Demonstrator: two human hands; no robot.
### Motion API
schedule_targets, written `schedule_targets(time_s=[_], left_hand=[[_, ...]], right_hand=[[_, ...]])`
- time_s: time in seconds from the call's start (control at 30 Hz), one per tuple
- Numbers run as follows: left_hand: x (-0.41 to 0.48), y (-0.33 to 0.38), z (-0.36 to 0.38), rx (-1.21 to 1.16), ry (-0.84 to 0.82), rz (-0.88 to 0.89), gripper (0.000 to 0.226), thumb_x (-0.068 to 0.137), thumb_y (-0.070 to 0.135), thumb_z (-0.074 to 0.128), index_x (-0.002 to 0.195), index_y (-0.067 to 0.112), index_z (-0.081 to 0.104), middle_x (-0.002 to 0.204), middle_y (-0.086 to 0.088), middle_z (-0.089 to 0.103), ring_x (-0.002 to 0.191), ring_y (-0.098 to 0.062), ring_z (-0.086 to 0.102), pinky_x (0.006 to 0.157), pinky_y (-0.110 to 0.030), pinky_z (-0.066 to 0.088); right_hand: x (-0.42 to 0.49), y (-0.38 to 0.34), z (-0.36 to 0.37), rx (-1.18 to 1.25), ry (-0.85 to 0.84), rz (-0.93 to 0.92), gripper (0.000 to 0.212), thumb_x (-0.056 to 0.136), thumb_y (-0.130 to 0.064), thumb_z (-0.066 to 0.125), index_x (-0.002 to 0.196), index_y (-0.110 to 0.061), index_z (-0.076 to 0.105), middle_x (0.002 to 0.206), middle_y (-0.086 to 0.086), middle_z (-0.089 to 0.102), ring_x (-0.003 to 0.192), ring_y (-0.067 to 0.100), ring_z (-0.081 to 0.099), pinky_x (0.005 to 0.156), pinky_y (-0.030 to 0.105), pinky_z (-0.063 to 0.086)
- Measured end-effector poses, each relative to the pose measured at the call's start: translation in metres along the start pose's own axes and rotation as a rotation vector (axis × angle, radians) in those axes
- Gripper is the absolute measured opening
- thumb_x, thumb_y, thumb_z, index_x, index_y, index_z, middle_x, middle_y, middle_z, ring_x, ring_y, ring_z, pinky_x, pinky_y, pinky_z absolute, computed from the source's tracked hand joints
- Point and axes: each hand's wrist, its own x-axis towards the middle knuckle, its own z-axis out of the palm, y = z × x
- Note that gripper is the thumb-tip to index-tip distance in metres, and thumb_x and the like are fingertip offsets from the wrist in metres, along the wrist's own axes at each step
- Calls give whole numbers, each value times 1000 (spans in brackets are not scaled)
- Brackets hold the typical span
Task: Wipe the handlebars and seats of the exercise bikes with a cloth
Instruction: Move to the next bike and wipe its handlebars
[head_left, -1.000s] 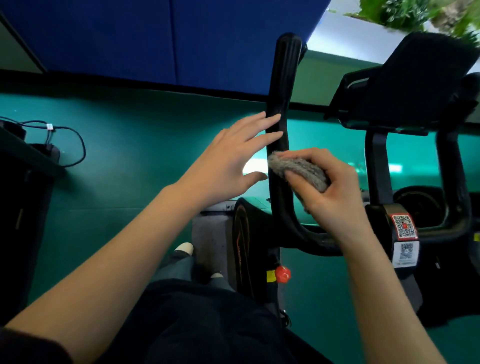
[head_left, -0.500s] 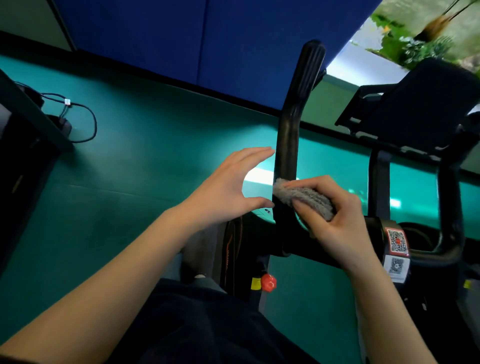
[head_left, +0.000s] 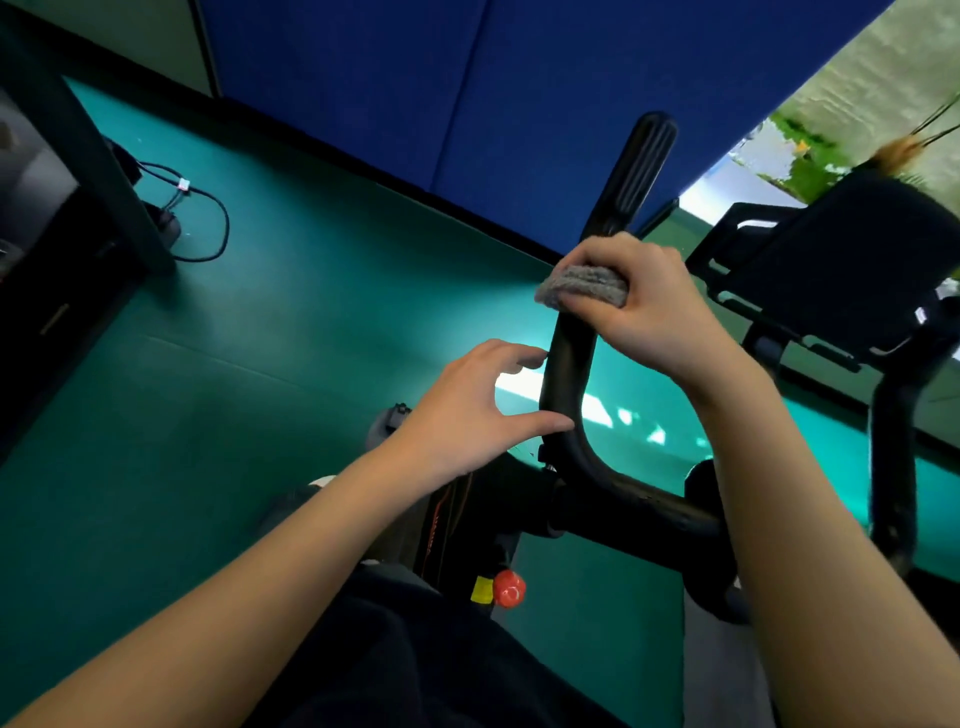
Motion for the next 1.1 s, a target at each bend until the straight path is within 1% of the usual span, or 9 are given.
schedule_targets(time_s=[0.13, 0.3, 0.47, 0.6, 0.73, 0.8, 0.93, 1.03, 1.1], left_hand=[[-6, -2, 5, -98, 36, -62, 47, 66, 42, 80, 108, 29, 62, 113, 13, 61, 104, 0, 56, 89, -26, 45], [-16, -2, 7, -213, 56, -115, 39, 66, 36, 82, 98, 40, 60, 106, 17, 64, 97, 6, 58, 79, -19, 43], [-23, -3, 9, -288, 82, -159, 34, 66, 33, 82, 95, 35, 64, 100, 17, 67, 94, 5, 60, 74, -18, 42], [-25, -5, 9, -314, 103, -173, 36, 59, 41, 82, 90, 36, 64, 99, 15, 67, 92, 3, 61, 80, -25, 49], [-28, -7, 10, -312, 93, -194, 35, 54, 47, 78, 84, 34, 66, 92, 17, 66, 92, 2, 61, 86, -34, 52], [-29, -8, 12, -321, 72, -194, 35, 54, 47, 78, 84, 33, 68, 90, 20, 67, 91, 2, 62, 85, -33, 53], [-26, -6, 16, -328, 47, -193, 37, 55, 45, 79, 87, 32, 67, 89, 20, 67, 90, 2, 62, 77, -29, 52], [-23, -4, 17, -314, 29, -171, 37, 55, 40, 79, 88, 28, 68, 89, 14, 66, 88, -7, 62, 82, -36, 52], [-23, -4, 15, -315, 30, -172, 35, 53, 38, 79, 86, 30, 67, 90, 14, 68, 88, -6, 63, 83, -35, 53]], right_hand=[[-9, -4, -2, -107, -196, -121, 8, 82, -20, 68, 90, -22, 70, 86, -1, 62, 87, 16, 56, 79, 26, 39], [1, -11, -10, -161, -323, -170, 8, 82, -18, 68, 90, -19, 70, 75, -18, 59, 75, -2, 56, 70, 10, 38], [10, -23, -8, -231, -518, -158, 4, 81, -23, 67, 85, -24, 69, 79, -5, 68, 81, 10, 60, 77, 35, 50], [13, -34, -2, -288, -632, -161, 5, 79, -22, 65, 81, -27, 67, 71, -12, 64, 74, 5, 58, 74, 40, 54], [8, -38, -2, -249, -747, -155, 8, 74, -27, 65, 80, -26, 68, 72, 0, 68, 70, 21, 63, 65, 46, 56], [6, -33, -8, -175, -709, -141, 8, 74, -26, 66, 82, -26, 69, 74, 0, 68, 68, 20, 62, 62, 43, 56], [-13, -20, -8, -140, -439, -199, 9, 82, -18, 69, 88, -24, 70, 84, -6, 60, 80, 5, 56, 76, 27, 43], [-36, -14, -8, -62, -445, -190, 10, 82, -17, 70, 89, -24, 70, 84, -5, 59, 76, 5, 55, 71, 17, 39], [-51, -9, -14, 105, -467, -132, 6, 83, -19, 69, 88, -22, 70, 81, -4, 62, 69, 6, 57, 64, 18, 43]])
